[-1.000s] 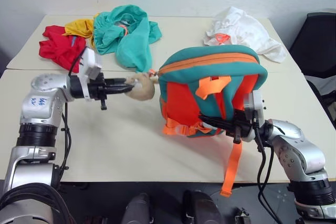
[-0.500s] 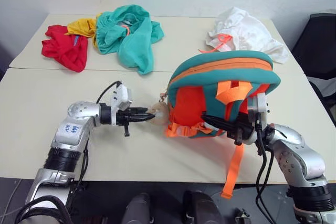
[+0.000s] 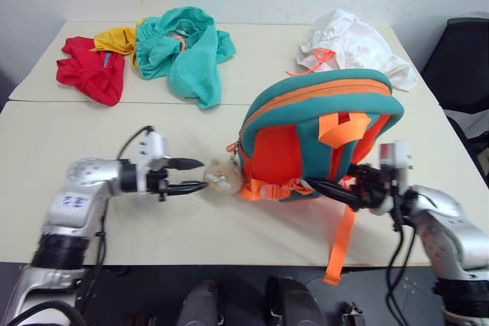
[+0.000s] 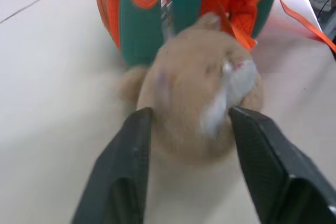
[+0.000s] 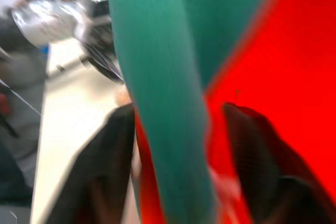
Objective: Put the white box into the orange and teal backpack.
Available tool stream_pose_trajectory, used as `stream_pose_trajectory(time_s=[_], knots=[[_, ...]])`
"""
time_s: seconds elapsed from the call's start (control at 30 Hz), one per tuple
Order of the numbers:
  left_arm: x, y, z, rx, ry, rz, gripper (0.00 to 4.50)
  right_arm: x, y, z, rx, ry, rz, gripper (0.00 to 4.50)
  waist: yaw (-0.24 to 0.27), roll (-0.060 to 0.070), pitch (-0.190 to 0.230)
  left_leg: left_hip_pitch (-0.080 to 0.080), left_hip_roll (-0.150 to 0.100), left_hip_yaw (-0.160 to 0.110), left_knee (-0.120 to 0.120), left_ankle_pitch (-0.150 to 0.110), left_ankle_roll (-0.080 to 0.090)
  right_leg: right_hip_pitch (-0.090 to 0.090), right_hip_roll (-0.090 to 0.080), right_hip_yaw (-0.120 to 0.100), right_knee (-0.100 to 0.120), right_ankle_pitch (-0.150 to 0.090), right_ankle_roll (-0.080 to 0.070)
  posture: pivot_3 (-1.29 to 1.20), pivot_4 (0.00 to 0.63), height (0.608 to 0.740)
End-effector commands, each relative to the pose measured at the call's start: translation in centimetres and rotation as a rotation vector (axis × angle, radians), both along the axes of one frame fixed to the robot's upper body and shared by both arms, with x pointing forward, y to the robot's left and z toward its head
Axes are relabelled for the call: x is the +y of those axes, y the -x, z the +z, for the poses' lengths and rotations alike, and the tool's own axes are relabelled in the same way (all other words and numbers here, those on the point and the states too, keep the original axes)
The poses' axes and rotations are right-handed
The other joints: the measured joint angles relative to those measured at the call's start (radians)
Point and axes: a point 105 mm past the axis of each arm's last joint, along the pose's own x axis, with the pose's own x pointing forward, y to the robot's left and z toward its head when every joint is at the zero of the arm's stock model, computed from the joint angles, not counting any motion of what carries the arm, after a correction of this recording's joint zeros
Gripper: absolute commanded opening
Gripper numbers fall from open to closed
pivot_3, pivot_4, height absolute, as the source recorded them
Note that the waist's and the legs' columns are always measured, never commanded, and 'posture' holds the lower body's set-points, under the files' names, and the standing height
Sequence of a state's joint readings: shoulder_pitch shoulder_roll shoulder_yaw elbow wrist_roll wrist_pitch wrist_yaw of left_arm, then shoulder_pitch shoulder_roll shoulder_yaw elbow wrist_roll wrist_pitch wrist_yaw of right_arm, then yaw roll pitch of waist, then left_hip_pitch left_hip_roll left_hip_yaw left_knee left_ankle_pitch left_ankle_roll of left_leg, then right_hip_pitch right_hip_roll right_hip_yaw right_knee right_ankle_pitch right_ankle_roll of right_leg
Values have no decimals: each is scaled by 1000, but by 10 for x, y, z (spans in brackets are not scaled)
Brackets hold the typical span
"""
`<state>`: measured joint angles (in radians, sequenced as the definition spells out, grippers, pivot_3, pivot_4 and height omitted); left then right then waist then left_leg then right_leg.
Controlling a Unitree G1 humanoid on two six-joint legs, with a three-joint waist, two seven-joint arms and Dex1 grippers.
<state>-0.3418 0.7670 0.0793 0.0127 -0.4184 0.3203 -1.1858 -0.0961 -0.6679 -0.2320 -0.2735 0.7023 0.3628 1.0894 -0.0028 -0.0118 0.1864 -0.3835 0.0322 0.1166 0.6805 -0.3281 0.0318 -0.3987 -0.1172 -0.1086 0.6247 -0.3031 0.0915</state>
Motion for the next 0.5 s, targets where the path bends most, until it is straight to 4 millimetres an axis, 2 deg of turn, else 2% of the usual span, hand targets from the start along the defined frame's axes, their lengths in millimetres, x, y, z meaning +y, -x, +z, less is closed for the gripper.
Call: stream_pose_trajectory(time_s=[0.03, 0.1, 0.2, 0.27, 0.4, 0.5], knots=[[27, 22, 12, -53, -29, -21, 3816, -26, 19, 15, -104, 85, 2, 3892, 0, 0, 0, 0, 0, 0, 0, 0, 0, 0, 0, 0, 0, 0, 0, 0, 150, 740], [48, 36, 9, -40, -57, -9, 4469, -51, 26, 6, -107, 216, -23, 4500, 0, 0, 0, 0, 0, 0, 0, 0, 0, 0, 0, 0, -1, 0, 0, 0, 150, 740], [74, 46, 6, -46, -67, 76, 4469, -97, 21, 6, -120, 308, -149, 4500, 0, 0, 0, 1, 0, 1, 0, -1, 1, 0, -1, 0, -4, 0, 0, 0, 150, 740], [84, 48, 2, -87, -112, 125, 4469, -116, 23, 0, -109, 365, -171, 4500, 0, 1, 0, 2, -1, 1, 0, -2, 1, 0, -2, 1, -4, 0, 0, 0, 150, 740], [89, 49, 0, -128, -158, 171, 4469, -127, 26, -11, -106, 423, -148, 4500, 1, 1, 1, 4, 0, 1, -3, -3, 0, 1, -3, 1, -4, -1, -1, 0, 150, 740], [88, 50, 1, -184, -203, 178, 4469, -120, 20, -18, -153, 440, -139, 4500, -1, 2, 1, 5, 0, 2, -3, -4, -1, 1, -3, 2, -3, -1, -1, 0, 150, 740]])
